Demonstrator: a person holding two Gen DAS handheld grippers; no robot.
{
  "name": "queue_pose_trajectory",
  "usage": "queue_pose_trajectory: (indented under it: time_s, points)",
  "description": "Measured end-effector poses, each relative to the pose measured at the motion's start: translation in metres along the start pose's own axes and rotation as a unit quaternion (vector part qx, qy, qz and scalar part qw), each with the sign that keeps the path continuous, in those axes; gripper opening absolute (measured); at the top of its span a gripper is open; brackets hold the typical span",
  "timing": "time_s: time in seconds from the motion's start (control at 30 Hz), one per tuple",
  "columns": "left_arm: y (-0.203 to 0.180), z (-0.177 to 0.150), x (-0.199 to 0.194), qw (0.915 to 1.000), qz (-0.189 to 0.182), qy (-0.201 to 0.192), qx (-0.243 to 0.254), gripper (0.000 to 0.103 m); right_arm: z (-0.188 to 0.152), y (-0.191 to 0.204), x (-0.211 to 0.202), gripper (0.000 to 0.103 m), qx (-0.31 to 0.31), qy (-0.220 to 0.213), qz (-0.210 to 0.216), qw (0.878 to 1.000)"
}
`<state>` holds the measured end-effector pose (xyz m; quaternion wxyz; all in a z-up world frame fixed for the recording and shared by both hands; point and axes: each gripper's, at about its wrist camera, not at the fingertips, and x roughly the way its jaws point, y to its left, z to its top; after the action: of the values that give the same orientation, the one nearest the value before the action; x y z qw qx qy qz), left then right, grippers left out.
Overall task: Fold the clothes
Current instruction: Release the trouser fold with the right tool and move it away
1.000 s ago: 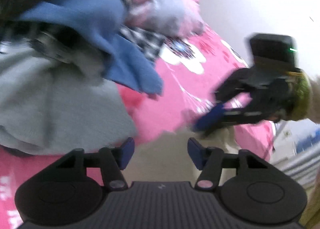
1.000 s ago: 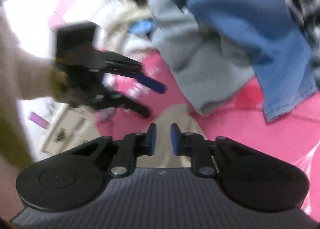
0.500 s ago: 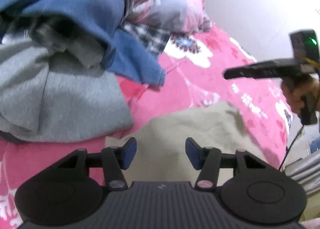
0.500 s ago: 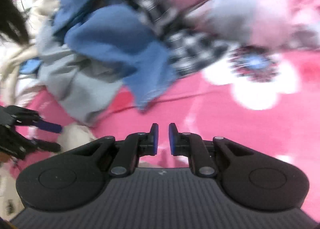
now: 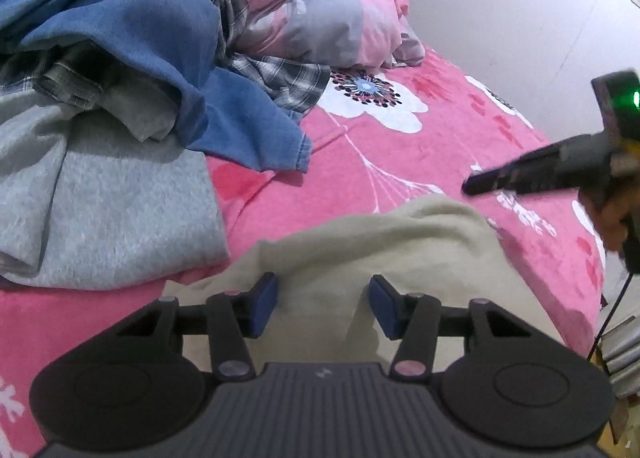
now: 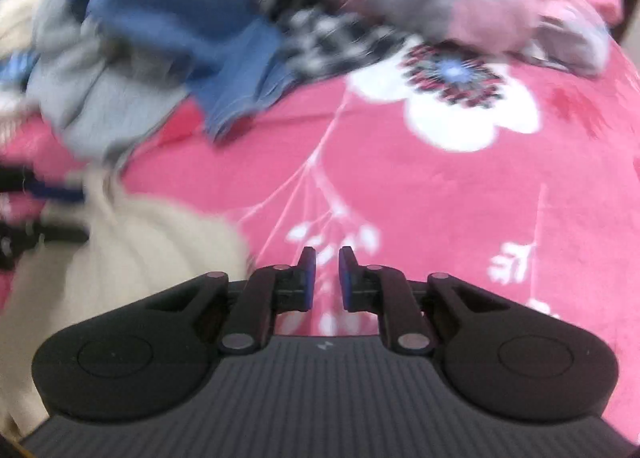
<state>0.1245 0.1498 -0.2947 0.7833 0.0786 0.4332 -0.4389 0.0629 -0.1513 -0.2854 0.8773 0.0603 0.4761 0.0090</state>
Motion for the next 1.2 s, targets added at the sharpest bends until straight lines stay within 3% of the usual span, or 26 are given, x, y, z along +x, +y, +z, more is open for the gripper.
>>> queue_pose_trajectory:
  time_s: [0.1,0.13,0.17,0.27,0.37,0.4,0.43,0.47,0.5,0.53,0.6,0.63,0.67,0.73,0.77,0.83,0.87,0.97,1.03,1.1,1.2]
  points:
    - [-0.003,-0.001,-0.002,1.0000,0.007,-0.002,0.004,0.053,0.007,-0.020,-0.014,0.016,0.060,-0.021,0.087,0.994]
    - [-0.004,-0.001,-0.003,0.9999,0.009,-0.003,0.006,0.053,0.009,-0.020,-0.013,0.023,0.061,-0.018,0.118,0.991]
    - [-0.005,-0.002,-0.003,0.9999,0.012,-0.004,0.007,0.053,0.012,-0.017,-0.007,0.032,0.045,-0.015,0.140,0.989]
    - [-0.008,-0.003,-0.004,0.9997,0.018,-0.006,0.015,0.053,0.022,-0.007,0.011,0.044,-0.004,-0.006,0.204,0.979]
    - [-0.009,-0.004,-0.004,0.9996,0.022,-0.007,0.016,0.053,0.030,-0.008,0.045,0.040,-0.028,0.054,0.252,0.966]
    - [-0.009,-0.005,-0.004,0.9996,0.022,-0.007,0.017,0.053,0.032,-0.010,0.057,0.035,-0.030,0.079,0.269,0.959]
    - [-0.009,-0.005,-0.005,0.9996,0.023,-0.007,0.017,0.053,0.037,-0.021,0.067,0.022,0.014,0.106,0.294,0.950]
    - [-0.009,-0.005,-0.006,0.9995,0.024,-0.007,0.018,0.053,0.041,-0.031,0.076,0.015,0.058,0.132,0.319,0.937]
    - [-0.009,-0.005,-0.007,0.9995,0.025,-0.008,0.018,0.053,0.044,-0.043,0.076,0.012,0.104,0.144,0.360,0.916]
    - [-0.009,-0.005,-0.007,0.9995,0.026,-0.008,0.018,0.053,0.044,-0.057,0.075,0.010,0.169,0.153,0.421,0.878]
    - [-0.006,-0.005,-0.008,0.9996,0.025,-0.006,0.013,0.053,0.034,-0.073,0.085,0.009,0.249,0.186,0.433,0.846]
    - [-0.005,-0.004,-0.007,0.9997,0.023,-0.005,0.011,0.053,0.028,-0.081,0.091,0.009,0.288,0.201,0.437,0.828]
    - [-0.005,-0.004,-0.006,0.9997,0.022,-0.004,0.009,0.053,0.018,-0.088,0.100,0.009,0.325,0.225,0.407,0.824]
    - [-0.005,-0.002,-0.004,0.9996,0.026,-0.001,0.007,0.054,-0.013,-0.108,0.127,0.009,0.435,0.276,0.341,0.786]
    - [-0.006,-0.001,-0.003,0.9996,0.029,0.001,0.007,0.055,-0.021,-0.113,0.131,0.008,0.455,0.277,0.314,0.785]
    - [-0.005,-0.001,-0.003,0.9996,0.028,0.000,0.003,0.055,-0.021,-0.114,0.125,0.012,0.454,0.247,0.310,0.798]
    - [-0.005,-0.001,-0.003,0.9996,0.028,0.000,0.000,0.055,-0.017,-0.114,0.115,0.012,0.446,0.222,0.304,0.812]
    - [-0.003,0.001,-0.002,0.9996,0.027,-0.001,-0.011,0.056,0.007,-0.101,0.063,0.013,0.347,0.119,0.272,0.890]
    - [0.000,0.003,-0.002,0.9992,0.023,-0.002,-0.032,0.056,0.024,-0.086,0.027,0.014,0.261,0.053,0.250,0.931]
    - [0.005,0.008,-0.003,0.9979,0.018,-0.005,-0.062,0.055,0.035,-0.060,0.005,0.014,0.174,0.014,0.267,0.948]
    - [0.014,0.014,-0.005,0.9933,0.012,-0.022,-0.112,0.055,0.042,-0.014,-0.021,0.014,0.038,-0.026,0.304,0.952]
